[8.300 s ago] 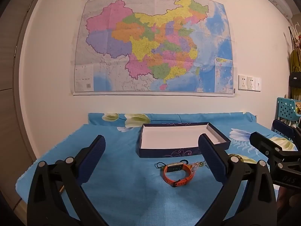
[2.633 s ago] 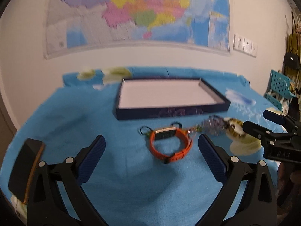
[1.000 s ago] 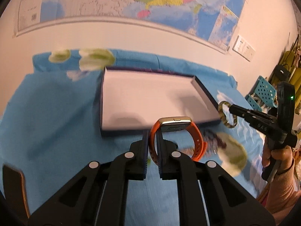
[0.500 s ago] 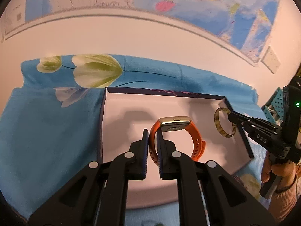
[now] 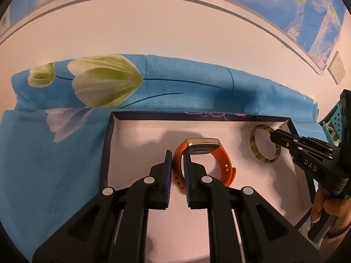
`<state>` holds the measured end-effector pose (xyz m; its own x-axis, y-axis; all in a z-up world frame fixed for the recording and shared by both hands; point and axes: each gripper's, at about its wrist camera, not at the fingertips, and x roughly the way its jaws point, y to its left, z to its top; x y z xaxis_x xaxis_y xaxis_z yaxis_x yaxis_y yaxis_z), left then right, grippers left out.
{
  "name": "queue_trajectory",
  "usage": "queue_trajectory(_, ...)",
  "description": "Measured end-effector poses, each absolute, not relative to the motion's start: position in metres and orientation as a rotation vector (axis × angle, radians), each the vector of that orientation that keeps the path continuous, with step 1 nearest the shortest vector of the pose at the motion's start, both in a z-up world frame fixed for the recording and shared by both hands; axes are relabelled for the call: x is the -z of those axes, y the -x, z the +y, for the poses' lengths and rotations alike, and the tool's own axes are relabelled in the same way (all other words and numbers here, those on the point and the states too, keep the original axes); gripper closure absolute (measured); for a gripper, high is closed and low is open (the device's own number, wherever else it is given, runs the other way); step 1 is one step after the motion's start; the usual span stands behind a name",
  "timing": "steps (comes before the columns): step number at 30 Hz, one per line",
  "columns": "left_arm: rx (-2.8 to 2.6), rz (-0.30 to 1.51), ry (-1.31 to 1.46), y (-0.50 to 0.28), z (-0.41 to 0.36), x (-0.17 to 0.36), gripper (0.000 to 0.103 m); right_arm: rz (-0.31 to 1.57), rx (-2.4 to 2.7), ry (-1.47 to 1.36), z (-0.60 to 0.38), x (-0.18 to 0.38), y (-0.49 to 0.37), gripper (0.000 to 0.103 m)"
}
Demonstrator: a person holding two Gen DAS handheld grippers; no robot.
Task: Organize jewelry
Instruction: 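Carry the watch into the box lid and open the left tool while the right releases the bangle there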
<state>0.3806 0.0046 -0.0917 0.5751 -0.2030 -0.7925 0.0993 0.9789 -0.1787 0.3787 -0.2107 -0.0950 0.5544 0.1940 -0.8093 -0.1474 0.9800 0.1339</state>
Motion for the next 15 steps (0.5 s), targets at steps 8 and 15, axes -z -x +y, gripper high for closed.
queue_trajectory(8,0.132,0.968,0.113,-0.387,0.007,0.093,0.066,0.925,-0.180,-0.075,-0.212,0.087,-0.373,0.089)
queue_trajectory(15,0.135,0.779,0.079,-0.335,0.013,0.053,0.046,0.765,-0.273,-0.070,-0.221,0.050,-0.311,0.066)
